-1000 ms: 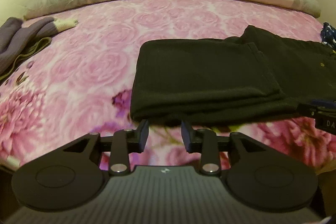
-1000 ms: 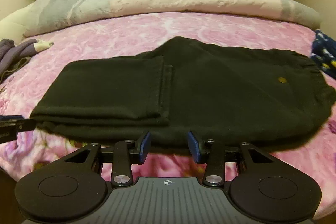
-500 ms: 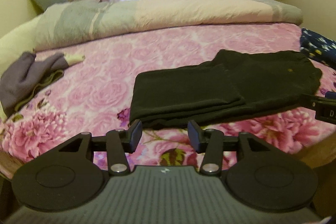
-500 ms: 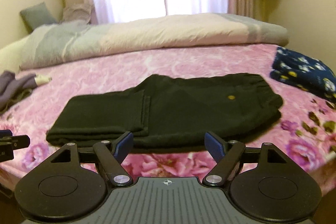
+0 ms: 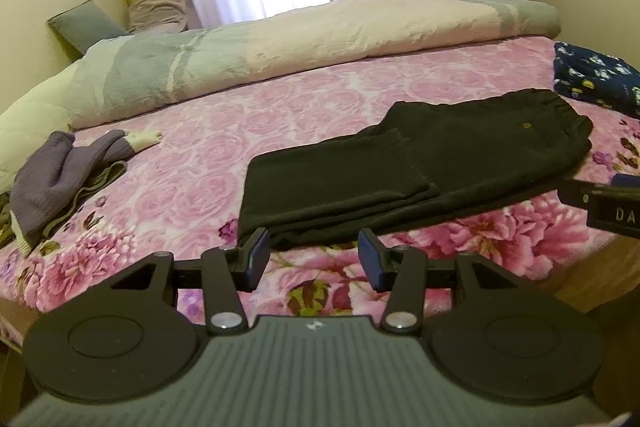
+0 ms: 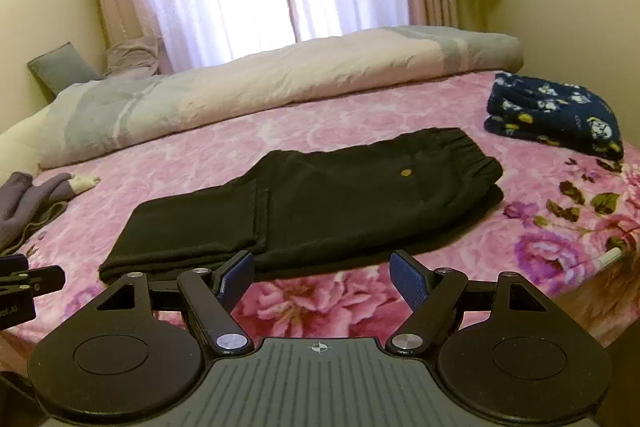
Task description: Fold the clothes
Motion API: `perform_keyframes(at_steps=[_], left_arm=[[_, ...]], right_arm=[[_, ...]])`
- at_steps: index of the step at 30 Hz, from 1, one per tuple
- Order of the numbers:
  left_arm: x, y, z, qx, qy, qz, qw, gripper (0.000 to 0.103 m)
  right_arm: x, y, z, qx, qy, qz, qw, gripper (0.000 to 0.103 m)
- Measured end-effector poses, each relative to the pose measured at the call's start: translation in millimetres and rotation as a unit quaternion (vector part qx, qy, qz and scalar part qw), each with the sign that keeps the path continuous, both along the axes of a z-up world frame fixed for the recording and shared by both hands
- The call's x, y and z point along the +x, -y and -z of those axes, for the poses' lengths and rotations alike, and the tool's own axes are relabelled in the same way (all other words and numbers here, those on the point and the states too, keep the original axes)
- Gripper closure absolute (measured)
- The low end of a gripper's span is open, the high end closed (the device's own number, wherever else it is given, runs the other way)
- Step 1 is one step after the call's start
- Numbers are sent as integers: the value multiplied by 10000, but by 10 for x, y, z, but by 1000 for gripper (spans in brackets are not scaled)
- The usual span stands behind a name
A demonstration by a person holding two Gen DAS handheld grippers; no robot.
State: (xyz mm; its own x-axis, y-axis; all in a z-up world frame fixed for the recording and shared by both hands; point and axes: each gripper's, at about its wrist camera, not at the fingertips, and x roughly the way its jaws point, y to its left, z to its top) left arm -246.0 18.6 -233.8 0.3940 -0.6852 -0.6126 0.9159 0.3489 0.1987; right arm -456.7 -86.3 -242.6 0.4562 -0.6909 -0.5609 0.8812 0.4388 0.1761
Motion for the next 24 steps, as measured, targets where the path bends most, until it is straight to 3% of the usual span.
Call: perform_keyframes(at_steps=[12, 24], left_arm=[[61, -92, 1, 99, 88, -386, 9992, 59], [461, 131, 165, 237, -193, -423, 9986, 54]], right_arm=[[115, 87, 88, 156, 13, -334, 9993, 25], [162, 500, 433, 567, -159, 19, 9983, 25]])
